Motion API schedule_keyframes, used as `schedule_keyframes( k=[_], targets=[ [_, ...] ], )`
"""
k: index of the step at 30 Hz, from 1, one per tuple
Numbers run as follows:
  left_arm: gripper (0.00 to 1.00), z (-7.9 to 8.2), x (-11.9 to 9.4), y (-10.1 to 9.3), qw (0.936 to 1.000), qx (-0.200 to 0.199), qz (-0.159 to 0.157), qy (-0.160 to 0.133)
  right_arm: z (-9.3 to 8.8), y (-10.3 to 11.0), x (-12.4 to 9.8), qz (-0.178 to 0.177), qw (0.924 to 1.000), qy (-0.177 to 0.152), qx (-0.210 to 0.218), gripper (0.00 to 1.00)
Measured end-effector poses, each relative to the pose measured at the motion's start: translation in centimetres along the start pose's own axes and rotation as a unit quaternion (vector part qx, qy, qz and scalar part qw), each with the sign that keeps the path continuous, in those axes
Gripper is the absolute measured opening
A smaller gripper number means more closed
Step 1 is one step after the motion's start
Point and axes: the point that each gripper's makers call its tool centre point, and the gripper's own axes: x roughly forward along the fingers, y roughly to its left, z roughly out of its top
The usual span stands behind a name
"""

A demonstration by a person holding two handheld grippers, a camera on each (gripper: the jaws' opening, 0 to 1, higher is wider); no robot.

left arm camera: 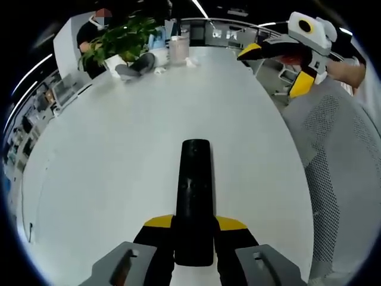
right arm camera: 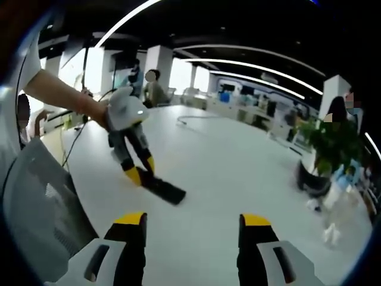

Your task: Press the specified remote control buttons in sequence, fully releasing each button before pressing the next.

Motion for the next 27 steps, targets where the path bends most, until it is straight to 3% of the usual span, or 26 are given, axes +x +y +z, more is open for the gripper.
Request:
schedule_keyframes(
  k=[27],
  targets=[
    [0.25, -0.3, -0.1, -2.8, 0.9999, 0.010, -0.004, 0.010, 0.1, 0.2, 0.0, 0.004, 1.0000, -0.002, -0.004, 0.60]
  ],
)
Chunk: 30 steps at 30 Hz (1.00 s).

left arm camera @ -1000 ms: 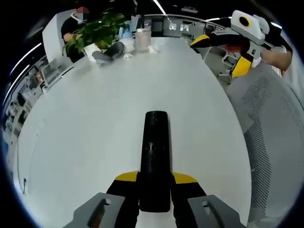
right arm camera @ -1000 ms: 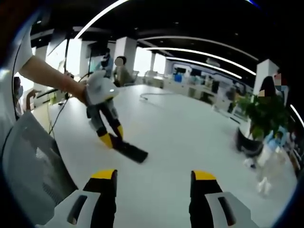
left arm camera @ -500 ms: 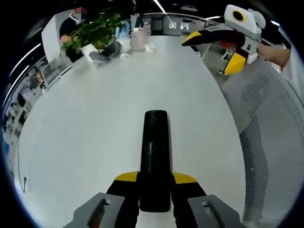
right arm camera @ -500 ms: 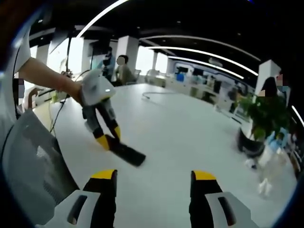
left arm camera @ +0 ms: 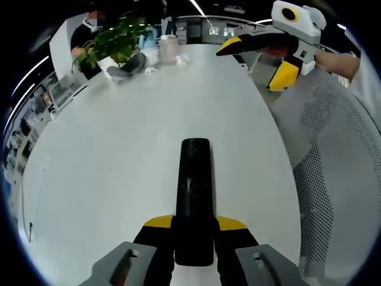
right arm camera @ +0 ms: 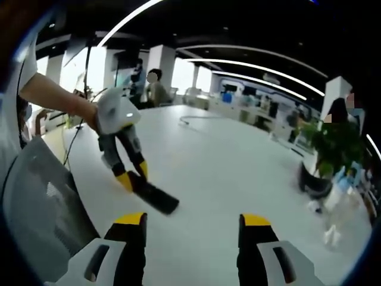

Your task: Press the specified remote control buttons in sequence, fully releasing each button before pressing the next.

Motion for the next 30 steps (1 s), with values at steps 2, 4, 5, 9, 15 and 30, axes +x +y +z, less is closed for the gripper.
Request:
schedule_keyframes(
  k=[2, 4, 5, 9, 15, 30],
  targets=[
    [0.25, 0.0, 0.0, -0.2, 1.0000, 0.001, -0.001, 0.000, 0.0, 0.0, 0.0, 0.001, 1.0000, 0.000, -0.001, 0.60],
    [0.25, 0.0, 0.0, -0.3, 1.0000, 0.001, -0.001, 0.001, 0.0, 0.0, 0.0, 0.001, 1.0000, 0.000, -0.001, 0.60],
    [0.25, 0.0, 0.0, -0.4, 1.0000, 0.002, -0.001, 0.001, 0.0, 0.1, 0.0, 0.001, 1.0000, 0.000, -0.001, 0.60],
    [0.25, 0.0, 0.0, -0.8, 1.0000, 0.007, -0.004, 0.001, 0.0, 0.1, 0.0, 0.003, 1.0000, 0.001, -0.003, 0.59],
    [0.25, -0.1, 0.0, -1.1, 1.0000, 0.007, -0.006, -0.002, -0.1, 0.2, 0.1, 0.005, 1.0000, 0.004, -0.006, 0.59],
    [0.25, -0.1, -0.1, -2.1, 0.9998, 0.013, -0.010, -0.006, -0.3, 0.6, 0.2, 0.012, 0.9998, 0.012, -0.014, 0.59]
  ],
)
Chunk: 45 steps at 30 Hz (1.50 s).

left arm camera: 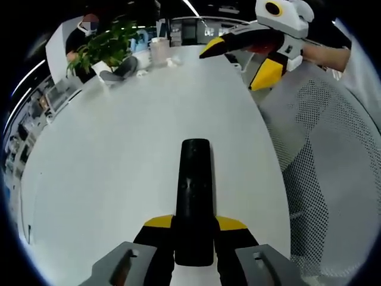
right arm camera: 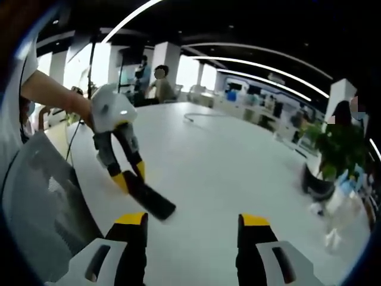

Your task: Press the specified remote control buttons in sequence, fully releasing each button before pressing the next.

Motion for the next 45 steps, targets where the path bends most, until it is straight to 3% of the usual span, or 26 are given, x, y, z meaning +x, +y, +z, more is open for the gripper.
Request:
schedule_keyframes(
  k=[45],
  targets=[
    [0.25, 0.3, 0.1, -3.1, 1.0000, 0.004, -0.003, -0.006, -0.1, 0.5, 0.0, 0.009, 0.9999, 0.005, -0.006, 0.54]
  ],
)
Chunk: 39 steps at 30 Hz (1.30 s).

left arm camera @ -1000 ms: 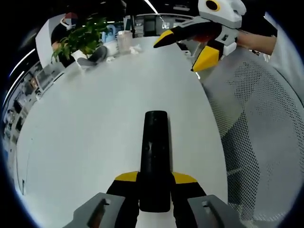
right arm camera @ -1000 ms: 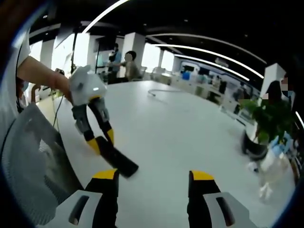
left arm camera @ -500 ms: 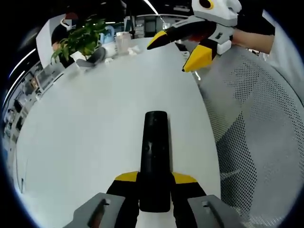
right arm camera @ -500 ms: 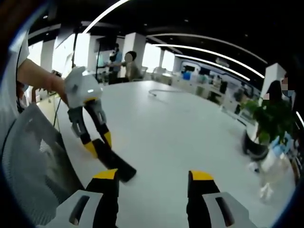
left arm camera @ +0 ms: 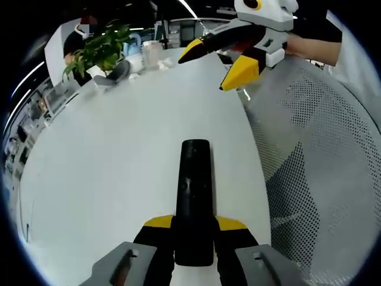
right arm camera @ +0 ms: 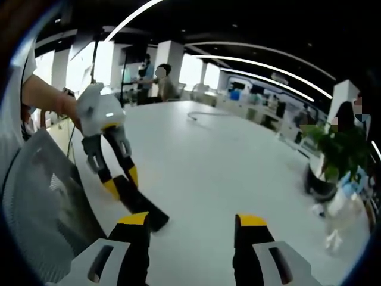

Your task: Press the specified remote control buttons in sequence, fully releasing each button before pressing the next.

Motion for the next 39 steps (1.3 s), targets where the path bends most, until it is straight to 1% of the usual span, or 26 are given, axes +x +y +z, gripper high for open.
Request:
schedule_keyframes(
  k=[15, 22, 30, 39],
  targets=[
    [0.25, 0.0, 0.1, -0.7, 1.0000, 0.001, -0.001, -0.002, -0.1, 0.2, 0.1, 0.003, 1.0000, 0.005, -0.005, 0.52],
    [0.25, 0.1, 0.2, -1.0, 1.0000, 0.000, -0.001, -0.002, 0.1, -0.1, -0.1, 0.006, 0.9998, -0.007, 0.019, 0.51],
    [0.25, 0.1, 0.2, -1.6, 1.0000, 0.000, -0.002, -0.006, -0.1, 0.3, 0.1, 0.008, 1.0000, 0.002, 0.001, 0.50],
    [0.25, 0.1, 0.2, -2.1, 1.0000, -0.003, 0.000, -0.008, -0.2, 0.5, 0.1, 0.013, 0.9999, 0.005, -0.001, 0.49]
  ],
)
